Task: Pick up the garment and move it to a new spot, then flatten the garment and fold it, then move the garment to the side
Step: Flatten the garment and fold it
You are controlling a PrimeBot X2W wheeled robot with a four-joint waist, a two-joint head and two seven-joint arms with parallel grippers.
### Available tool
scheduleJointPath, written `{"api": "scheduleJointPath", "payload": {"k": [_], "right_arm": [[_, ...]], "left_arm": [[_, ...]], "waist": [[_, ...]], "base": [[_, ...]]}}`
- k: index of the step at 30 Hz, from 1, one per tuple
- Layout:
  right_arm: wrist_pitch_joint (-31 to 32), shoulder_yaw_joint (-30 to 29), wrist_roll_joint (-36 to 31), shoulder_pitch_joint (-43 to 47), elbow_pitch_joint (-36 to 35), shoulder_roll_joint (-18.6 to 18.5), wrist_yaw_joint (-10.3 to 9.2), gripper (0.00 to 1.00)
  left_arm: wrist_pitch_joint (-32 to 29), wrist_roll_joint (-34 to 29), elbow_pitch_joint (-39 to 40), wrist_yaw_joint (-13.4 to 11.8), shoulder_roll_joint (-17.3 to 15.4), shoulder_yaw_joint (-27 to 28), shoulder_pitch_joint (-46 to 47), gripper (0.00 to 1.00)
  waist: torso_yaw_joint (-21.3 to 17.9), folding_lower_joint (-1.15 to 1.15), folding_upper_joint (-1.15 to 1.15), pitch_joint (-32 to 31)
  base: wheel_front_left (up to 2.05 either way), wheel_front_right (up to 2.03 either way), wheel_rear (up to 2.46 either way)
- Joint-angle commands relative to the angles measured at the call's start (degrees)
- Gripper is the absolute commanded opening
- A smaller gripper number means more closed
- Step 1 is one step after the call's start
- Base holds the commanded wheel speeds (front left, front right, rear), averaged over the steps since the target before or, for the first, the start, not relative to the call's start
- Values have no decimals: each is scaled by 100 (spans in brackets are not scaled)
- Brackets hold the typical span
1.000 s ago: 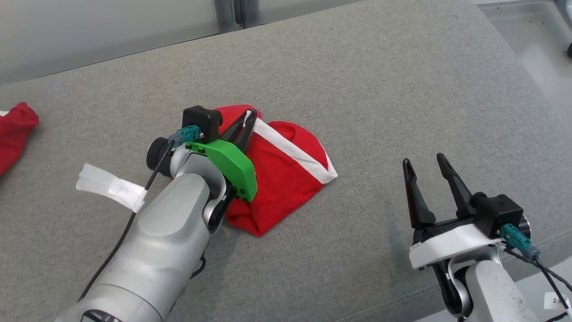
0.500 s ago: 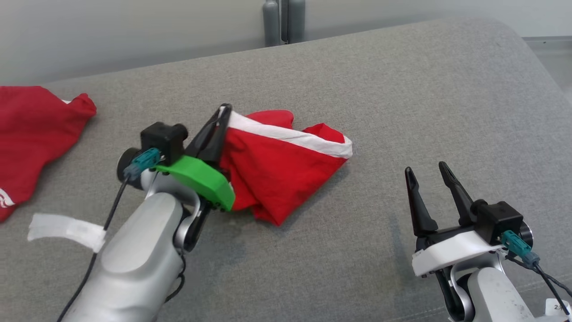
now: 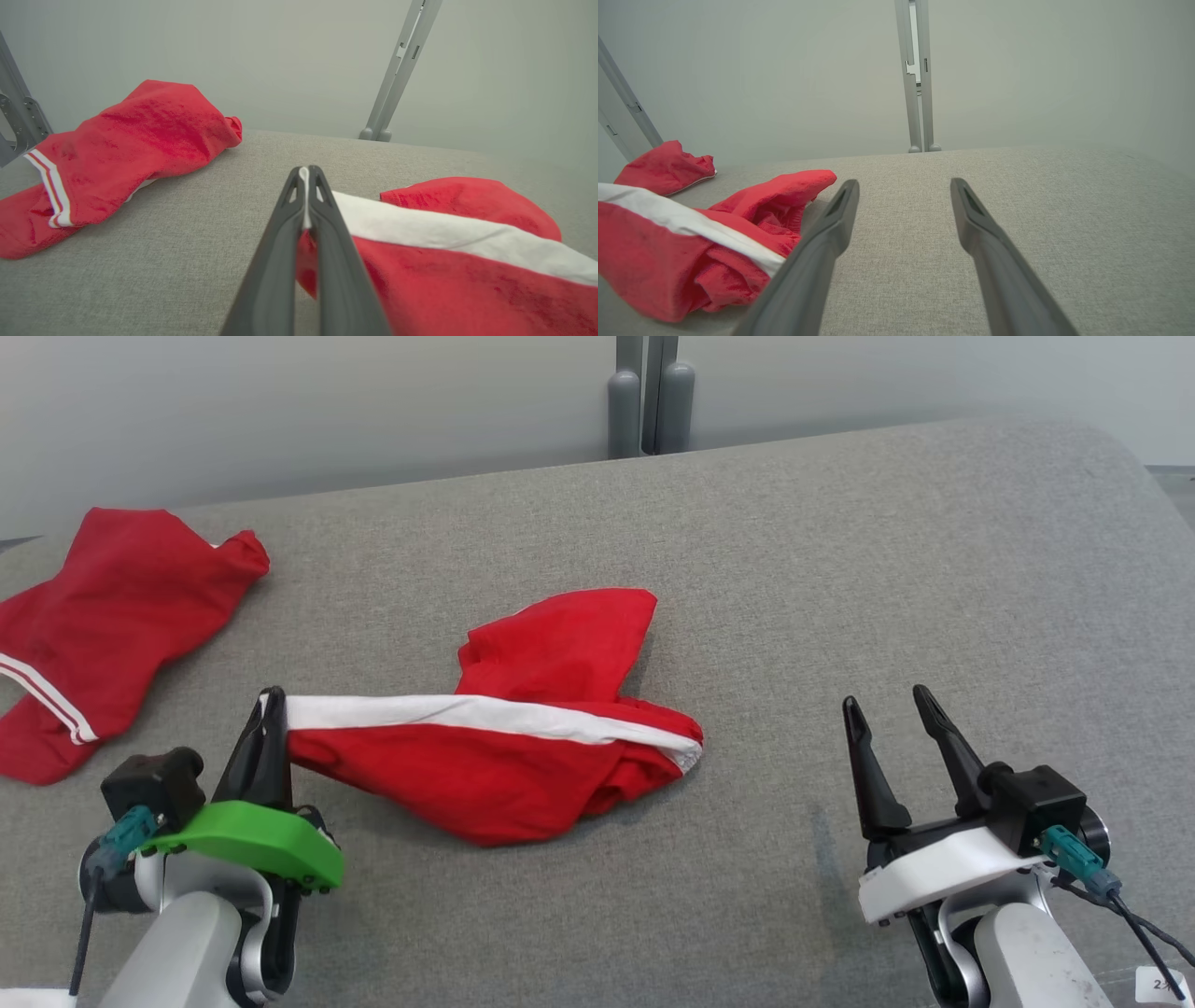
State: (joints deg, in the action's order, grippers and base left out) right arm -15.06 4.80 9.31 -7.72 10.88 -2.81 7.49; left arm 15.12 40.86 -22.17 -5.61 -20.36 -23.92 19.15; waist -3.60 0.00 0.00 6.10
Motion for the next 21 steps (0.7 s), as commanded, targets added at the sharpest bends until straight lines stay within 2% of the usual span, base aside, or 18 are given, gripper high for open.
{"api": "scheduleJointPath", "payload": {"k": [1,8,14,16,17,21], "right_arm": [[-20,9,-48,18,19,-15,0,100],[-20,62,-46,-35,78,-15,0,100],[-20,80,-67,-25,142,-15,0,100],[-20,98,-66,-9,173,-15,0,100],[-20,111,-62,-5,188,-15,0,100],[-20,149,-24,20,227,-15,0,100]], "left_arm": [[3,63,-26,-30,33,65,-129,0],[3,-148,-395,-103,194,550,-485,0],[2,-399,-785,38,359,822,-543,2],[3,-436,-936,120,446,871,-505,79],[3,-436,-1018,168,504,902,-497,100],[3,-504,-1253,296,655,1067,-516,100]], "waist": [[5,0,0,16],[-11,0,0,58],[-37,0,0,45],[-46,0,0,23],[-53,0,0,12],[-65,0,0,-26]], "base": [[0,0,0],[0,0,0],[0,0,0],[0,0,0],[0,0,0],[0,0,0]]}}
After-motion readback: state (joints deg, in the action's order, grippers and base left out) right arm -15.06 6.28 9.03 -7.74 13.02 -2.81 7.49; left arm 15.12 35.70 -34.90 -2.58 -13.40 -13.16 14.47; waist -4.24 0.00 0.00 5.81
